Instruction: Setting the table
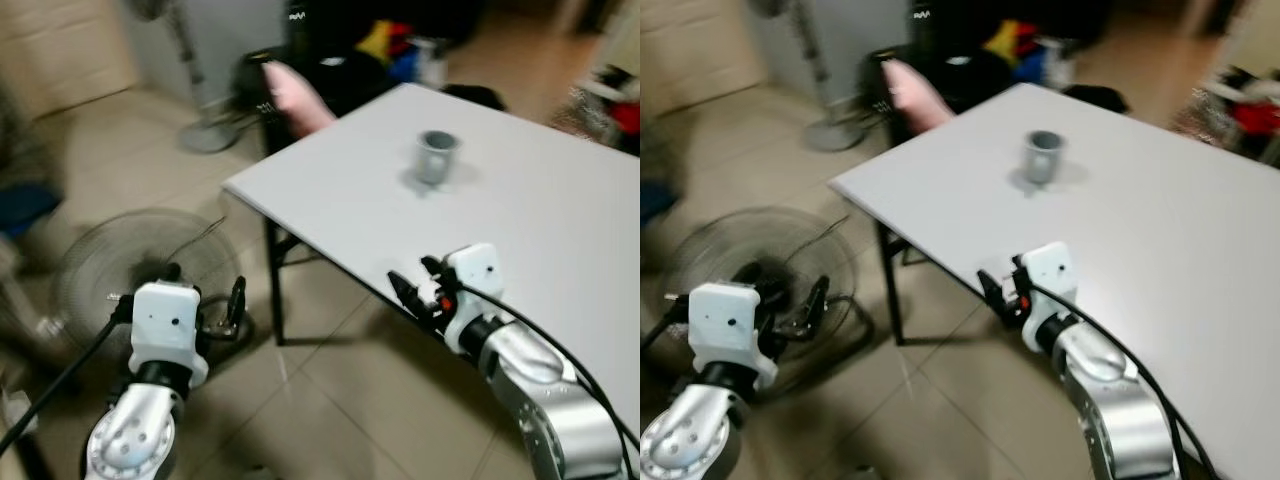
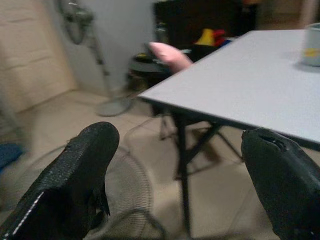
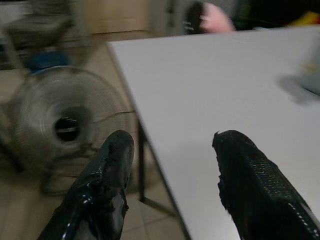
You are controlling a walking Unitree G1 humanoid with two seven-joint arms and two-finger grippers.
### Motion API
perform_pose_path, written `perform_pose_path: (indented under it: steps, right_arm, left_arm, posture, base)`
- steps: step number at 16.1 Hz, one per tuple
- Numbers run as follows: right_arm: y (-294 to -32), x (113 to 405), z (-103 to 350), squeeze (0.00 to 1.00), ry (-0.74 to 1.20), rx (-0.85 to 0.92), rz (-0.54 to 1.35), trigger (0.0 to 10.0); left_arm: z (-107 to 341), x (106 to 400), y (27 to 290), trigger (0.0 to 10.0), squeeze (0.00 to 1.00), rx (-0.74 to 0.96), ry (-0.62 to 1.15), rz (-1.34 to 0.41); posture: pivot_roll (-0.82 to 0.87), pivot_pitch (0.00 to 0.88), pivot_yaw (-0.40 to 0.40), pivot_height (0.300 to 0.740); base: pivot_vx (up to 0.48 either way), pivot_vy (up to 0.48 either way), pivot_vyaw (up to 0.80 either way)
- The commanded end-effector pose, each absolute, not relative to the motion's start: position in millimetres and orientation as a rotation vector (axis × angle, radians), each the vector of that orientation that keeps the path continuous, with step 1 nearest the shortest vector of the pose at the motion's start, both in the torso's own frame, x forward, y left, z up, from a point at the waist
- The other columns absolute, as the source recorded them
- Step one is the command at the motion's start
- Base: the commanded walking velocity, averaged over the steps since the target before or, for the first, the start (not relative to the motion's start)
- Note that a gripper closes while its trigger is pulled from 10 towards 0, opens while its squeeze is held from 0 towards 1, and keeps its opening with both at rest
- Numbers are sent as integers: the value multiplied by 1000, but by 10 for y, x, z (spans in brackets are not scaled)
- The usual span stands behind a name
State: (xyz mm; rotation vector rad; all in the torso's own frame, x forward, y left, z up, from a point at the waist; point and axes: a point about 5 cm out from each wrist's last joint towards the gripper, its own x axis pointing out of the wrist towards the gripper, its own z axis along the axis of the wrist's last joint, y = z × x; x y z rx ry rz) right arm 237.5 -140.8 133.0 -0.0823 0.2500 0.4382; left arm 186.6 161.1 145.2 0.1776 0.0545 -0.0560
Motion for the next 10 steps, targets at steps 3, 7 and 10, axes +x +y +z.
perform_pose_path:
  steps: [3,7,10]
  right_arm:
    - [-1442,2412,1381,0,210,-45,415,10000]
    - [-1494,2421,1431,0,179,-30,356,10000]
    - [-1567,2355,1446,0,174,-38,304,10000]
  left_arm:
    - [1494,1879,1613,10000,0,190,31,-55]
    - [1506,1947,1609,10000,0,211,21,-77]
    - [1515,2050,1573,10000,0,214,6,-104]
  posture:
    - [-5,0,47,740]
    - [-26,0,71,740]
    - [-69,0,109,740]
  base:
    - [0,0,800]
    - [0,0,800]
    - [0,0,800]
